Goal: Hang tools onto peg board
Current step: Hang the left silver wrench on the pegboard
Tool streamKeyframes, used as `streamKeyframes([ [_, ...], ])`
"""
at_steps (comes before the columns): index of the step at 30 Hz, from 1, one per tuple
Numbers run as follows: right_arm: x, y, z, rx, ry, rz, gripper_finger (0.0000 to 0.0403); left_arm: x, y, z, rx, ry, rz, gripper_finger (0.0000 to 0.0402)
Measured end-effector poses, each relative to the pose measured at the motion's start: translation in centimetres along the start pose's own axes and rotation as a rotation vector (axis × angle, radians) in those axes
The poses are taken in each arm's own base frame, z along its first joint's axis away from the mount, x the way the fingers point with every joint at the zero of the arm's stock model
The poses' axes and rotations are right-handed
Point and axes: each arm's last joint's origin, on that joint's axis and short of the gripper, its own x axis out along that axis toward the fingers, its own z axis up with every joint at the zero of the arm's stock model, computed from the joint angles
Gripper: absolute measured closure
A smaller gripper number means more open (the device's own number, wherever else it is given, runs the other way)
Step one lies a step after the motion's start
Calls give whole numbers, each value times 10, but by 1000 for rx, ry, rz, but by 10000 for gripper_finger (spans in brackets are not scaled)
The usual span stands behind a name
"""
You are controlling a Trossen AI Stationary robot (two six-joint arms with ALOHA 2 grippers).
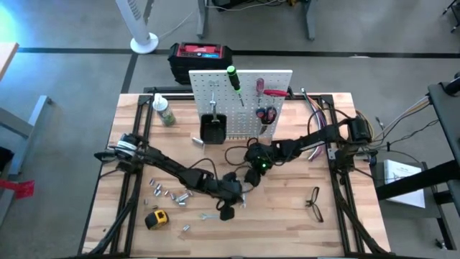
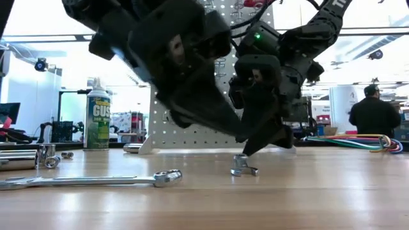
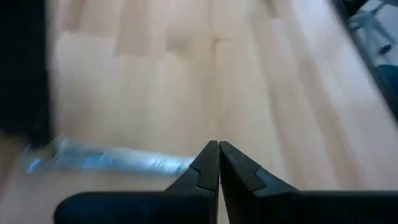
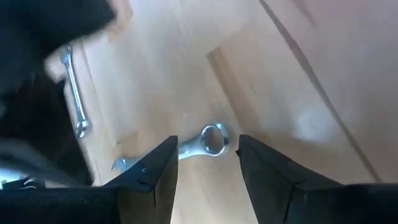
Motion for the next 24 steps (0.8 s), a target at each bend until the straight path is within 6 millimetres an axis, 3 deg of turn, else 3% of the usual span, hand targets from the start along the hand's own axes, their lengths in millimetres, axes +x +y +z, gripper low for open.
streamKeyframes([
  [5,-2,-3,4,-7,-13,-7,248,19,6,3,23,30,-58,401],
  [11,-1,-3,0,-42,20,-2,255,34,21,2,-70,128,-163,401],
  [24,3,3,-12,-46,124,32,258,15,15,-3,-131,270,-75,401],
])
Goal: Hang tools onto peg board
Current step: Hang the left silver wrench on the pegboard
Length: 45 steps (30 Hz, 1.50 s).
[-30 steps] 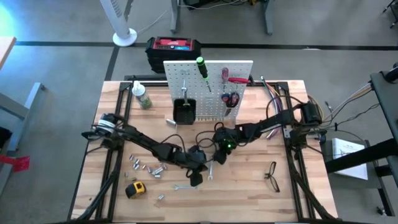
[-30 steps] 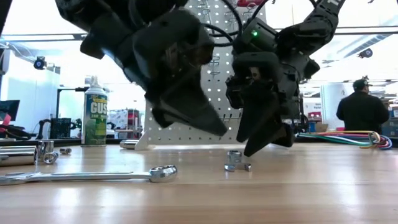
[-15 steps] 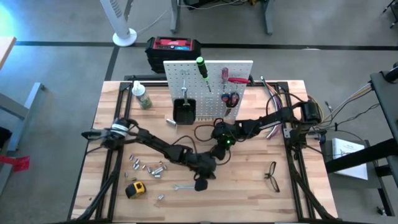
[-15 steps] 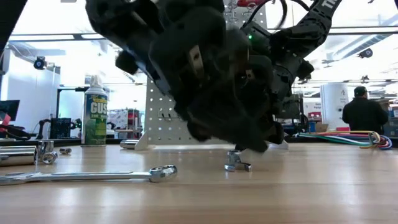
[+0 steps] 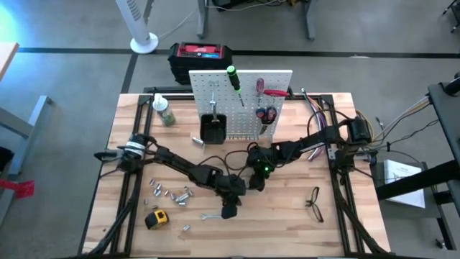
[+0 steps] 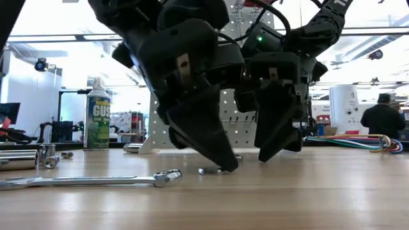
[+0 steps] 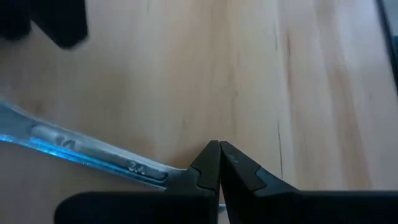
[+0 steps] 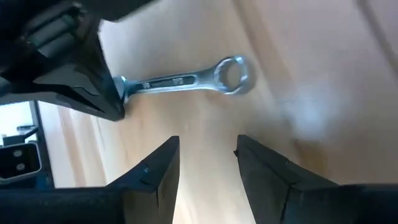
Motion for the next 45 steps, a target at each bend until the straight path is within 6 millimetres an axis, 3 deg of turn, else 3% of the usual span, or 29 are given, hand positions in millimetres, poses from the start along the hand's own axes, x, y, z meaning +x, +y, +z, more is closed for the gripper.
streamKeyframes([
  [10,-7,2,19,-49,-85,23,245,-17,-4,-5,-9,50,144,401],
  [17,0,-12,25,0,-78,-1,248,-20,-7,-8,-21,69,157,401],
  [24,-4,-18,28,29,-98,-17,247,-37,-15,-6,-16,59,194,401],
  [36,2,-22,28,48,-100,-25,249,-29,-11,-23,-91,96,203,401],
  [45,4,-18,28,67,-102,-9,259,-28,-10,-26,-96,94,225,401],
])
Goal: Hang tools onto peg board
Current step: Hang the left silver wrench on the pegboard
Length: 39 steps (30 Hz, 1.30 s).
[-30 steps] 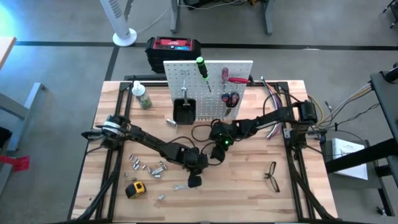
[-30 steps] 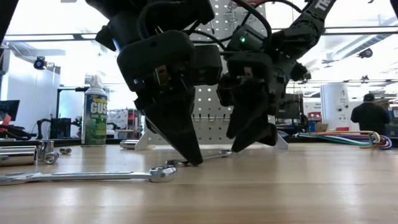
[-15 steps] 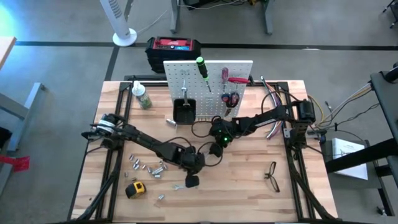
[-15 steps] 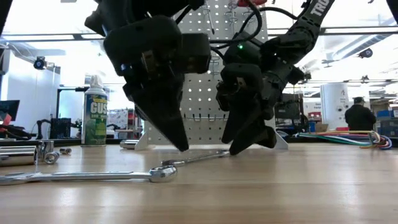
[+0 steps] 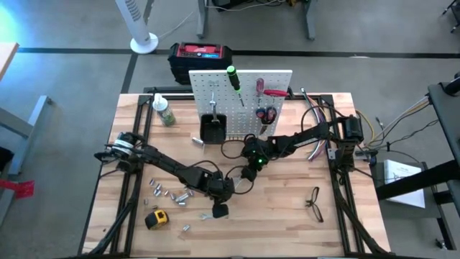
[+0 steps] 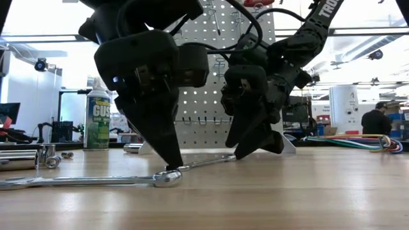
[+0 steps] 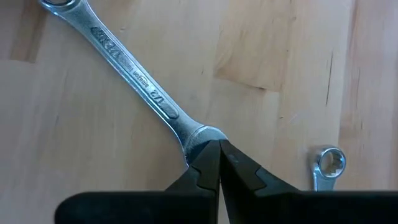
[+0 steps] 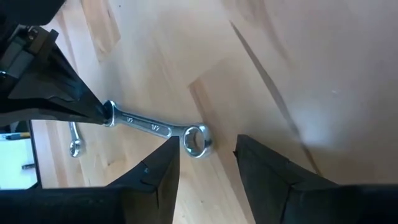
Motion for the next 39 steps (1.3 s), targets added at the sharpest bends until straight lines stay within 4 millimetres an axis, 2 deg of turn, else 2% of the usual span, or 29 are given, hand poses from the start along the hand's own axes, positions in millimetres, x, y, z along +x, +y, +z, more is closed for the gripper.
streamKeyframes([
  [8,2,5,-1,13,27,33,256,3,2,1,-12,-23,27,401],
  [16,5,11,0,-7,32,44,258,19,4,-1,-17,-21,17,401],
  [25,11,12,3,-36,67,96,262,20,5,0,-18,-19,12,401],
  [32,4,31,4,-109,109,238,299,20,9,1,-25,-47,59,401],
  [36,6,28,3,-93,86,162,326,21,9,1,-26,-49,64,401],
  [39,2,22,4,-64,45,34,340,21,9,1,-33,-47,61,401],
])
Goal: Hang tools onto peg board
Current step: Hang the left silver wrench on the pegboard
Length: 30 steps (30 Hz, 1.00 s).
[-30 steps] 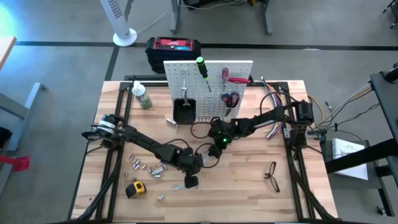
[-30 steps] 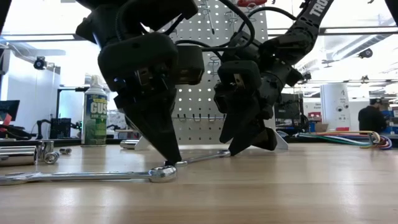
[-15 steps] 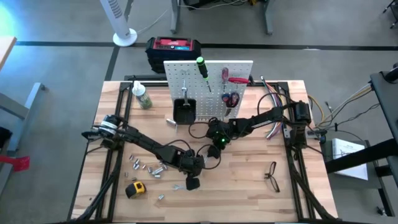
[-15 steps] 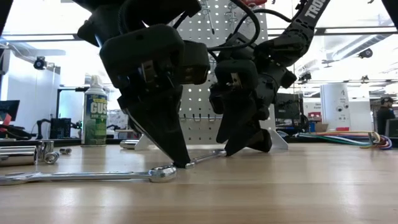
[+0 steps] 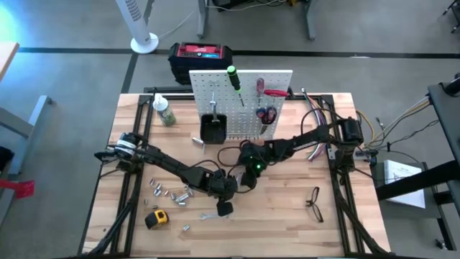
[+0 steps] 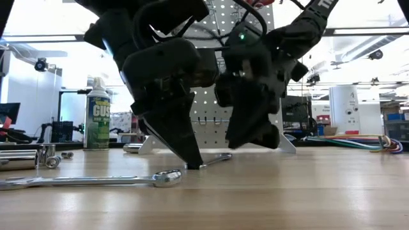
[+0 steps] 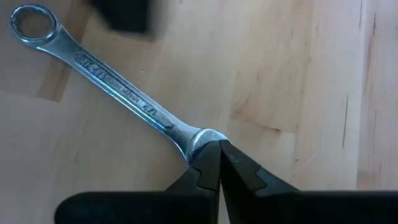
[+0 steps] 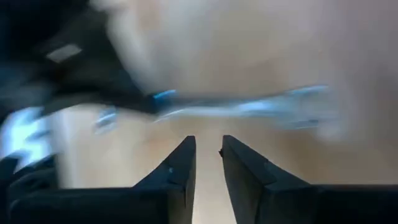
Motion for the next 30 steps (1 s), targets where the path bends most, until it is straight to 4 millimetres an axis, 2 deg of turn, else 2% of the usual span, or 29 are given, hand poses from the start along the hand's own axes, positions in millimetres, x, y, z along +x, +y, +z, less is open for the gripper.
streamKeyframes([
  [3,-6,-5,5,-2,-48,-104,347,0,0,-1,-6,7,0,401],
  [7,-10,-3,10,-72,-82,-133,343,0,0,-2,34,25,-10,401],
  [16,-5,-12,9,-91,-95,-222,278,0,-1,-3,59,39,-22,401],
  [22,2,-15,8,-71,-77,-204,250,-1,-4,-5,136,51,-41,402],
  [30,15,-8,3,-69,-42,-131,259,-1,-3,-8,103,71,-20,402],
])
